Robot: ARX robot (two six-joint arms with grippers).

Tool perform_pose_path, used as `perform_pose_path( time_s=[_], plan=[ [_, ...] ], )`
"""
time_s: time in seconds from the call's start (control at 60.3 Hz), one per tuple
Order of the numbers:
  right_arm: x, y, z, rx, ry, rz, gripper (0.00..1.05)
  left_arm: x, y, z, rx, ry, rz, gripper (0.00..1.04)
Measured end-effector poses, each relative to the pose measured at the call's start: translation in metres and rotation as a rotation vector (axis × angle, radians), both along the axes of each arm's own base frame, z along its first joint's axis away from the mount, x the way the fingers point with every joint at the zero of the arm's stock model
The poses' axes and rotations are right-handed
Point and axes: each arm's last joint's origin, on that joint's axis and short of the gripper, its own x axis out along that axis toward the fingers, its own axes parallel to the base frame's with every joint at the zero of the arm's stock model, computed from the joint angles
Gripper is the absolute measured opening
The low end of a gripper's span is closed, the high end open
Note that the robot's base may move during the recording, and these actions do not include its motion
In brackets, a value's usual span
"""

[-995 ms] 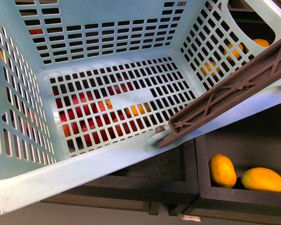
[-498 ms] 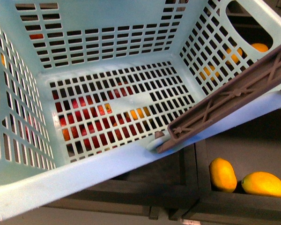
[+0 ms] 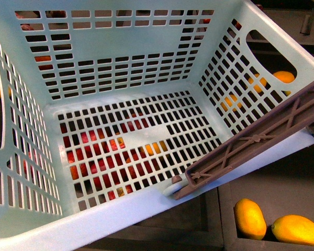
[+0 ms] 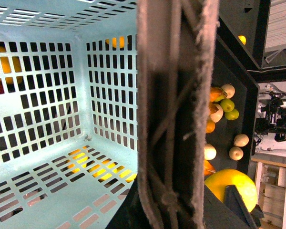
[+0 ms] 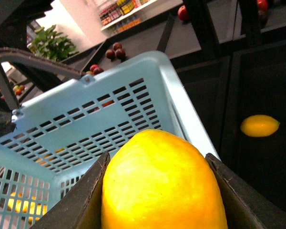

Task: Pick lemon and mango into basket

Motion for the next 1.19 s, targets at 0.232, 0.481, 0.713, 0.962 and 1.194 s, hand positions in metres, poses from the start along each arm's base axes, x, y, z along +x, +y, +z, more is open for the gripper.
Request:
perform_pose_path(
  time_s=[0.232, 0.481, 0.713, 0.962, 1.194],
  plan=[
    [0.006, 0.029, -0.015, -0.057, 0.028, 0.047, 0.50, 0.000, 0.000, 0.000, 0.000, 0.000, 0.000, 0.06],
    [0.012, 0.044, -0.029, -0.090, 0.065, 0.068, 0.50, 0.000, 0.000, 0.000, 0.001, 0.000, 0.000, 0.06],
    [0.008, 0.056, -0.031, -0.112, 0.055, 0.100, 0.61, 0.000, 0.000, 0.000, -0.001, 0.001, -0.002, 0.06],
    [0.009, 0.054, -0.032, -0.096, 0.058, 0.048, 0.96, 0.000, 0.000, 0.000, 0.001, 0.000, 0.000, 0.06],
    [0.004, 0.020, -0.028, -0.080, 0.083, -0.254, 0.96, 0.000, 0.000, 0.000, 0.001, -0.001, 0.001, 0.06]
  ],
)
